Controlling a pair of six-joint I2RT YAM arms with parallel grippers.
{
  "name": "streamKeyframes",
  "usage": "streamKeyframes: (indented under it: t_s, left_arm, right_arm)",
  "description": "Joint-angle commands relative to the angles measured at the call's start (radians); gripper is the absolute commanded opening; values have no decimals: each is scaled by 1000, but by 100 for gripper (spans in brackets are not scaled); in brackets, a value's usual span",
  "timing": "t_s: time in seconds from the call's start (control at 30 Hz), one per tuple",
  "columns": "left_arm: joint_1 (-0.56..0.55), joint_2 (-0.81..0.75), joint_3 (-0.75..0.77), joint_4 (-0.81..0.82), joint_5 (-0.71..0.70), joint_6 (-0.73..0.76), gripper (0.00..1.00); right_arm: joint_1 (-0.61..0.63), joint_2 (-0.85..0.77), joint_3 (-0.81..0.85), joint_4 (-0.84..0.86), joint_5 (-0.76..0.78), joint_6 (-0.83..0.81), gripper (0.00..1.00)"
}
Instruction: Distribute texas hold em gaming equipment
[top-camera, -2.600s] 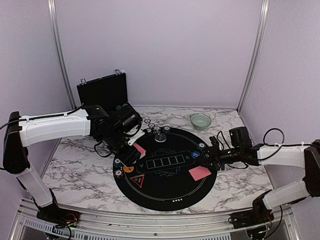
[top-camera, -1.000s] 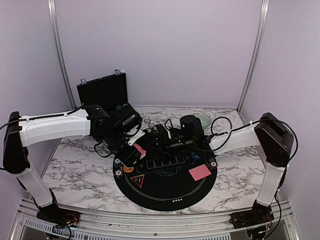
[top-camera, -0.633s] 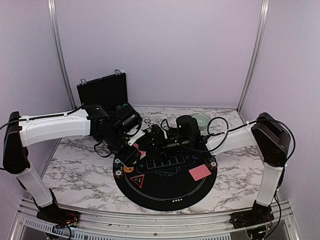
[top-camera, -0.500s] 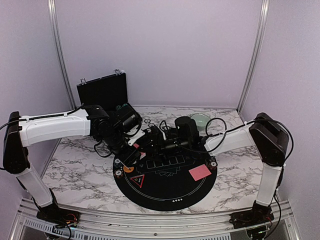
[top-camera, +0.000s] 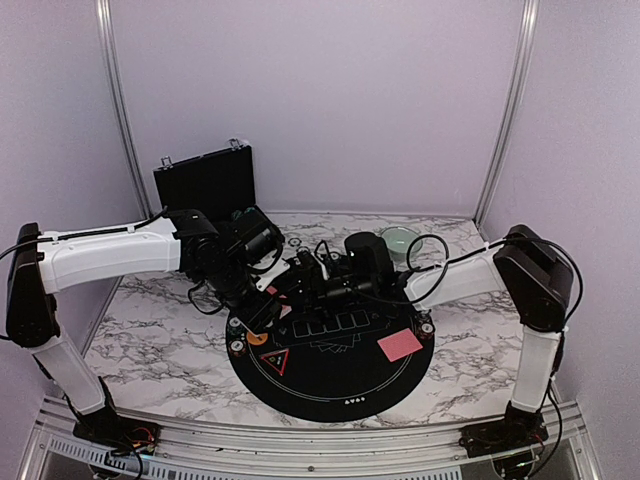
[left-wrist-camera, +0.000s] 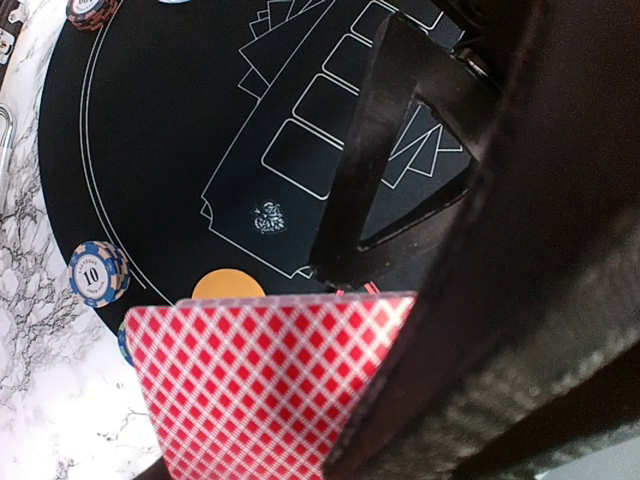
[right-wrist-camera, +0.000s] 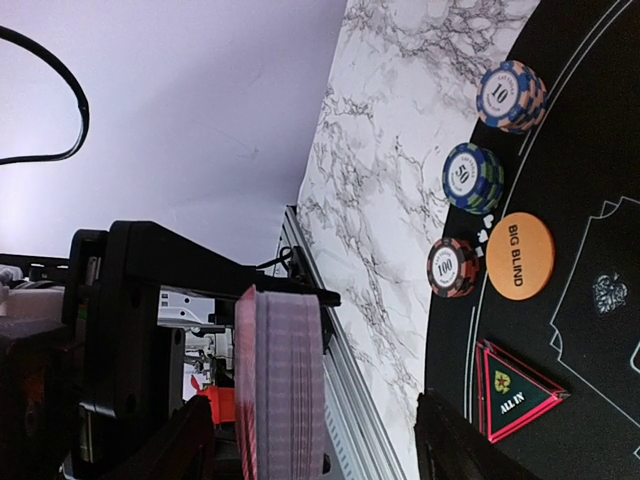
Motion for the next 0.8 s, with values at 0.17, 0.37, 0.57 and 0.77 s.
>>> streamKeyframes:
  t_s: [0.17, 0.37, 0.57, 0.77]
  left_arm:
    - [6, -50, 30, -4, 1, 7, 50]
    - [6, -52, 26, -3, -2, 7, 50]
    - [5, -53, 25, -4, -2, 6, 50]
    - [6, -52, 26, -4, -2, 7, 50]
  right_arm:
    - [6, 16, 40, -55, 21, -45, 66]
    - [-5, 1, 29, -63, 29, -51, 66]
    - [-18, -9, 16, -67, 32, -56, 66]
    - [-27, -21, 0, -68, 37, -58, 65]
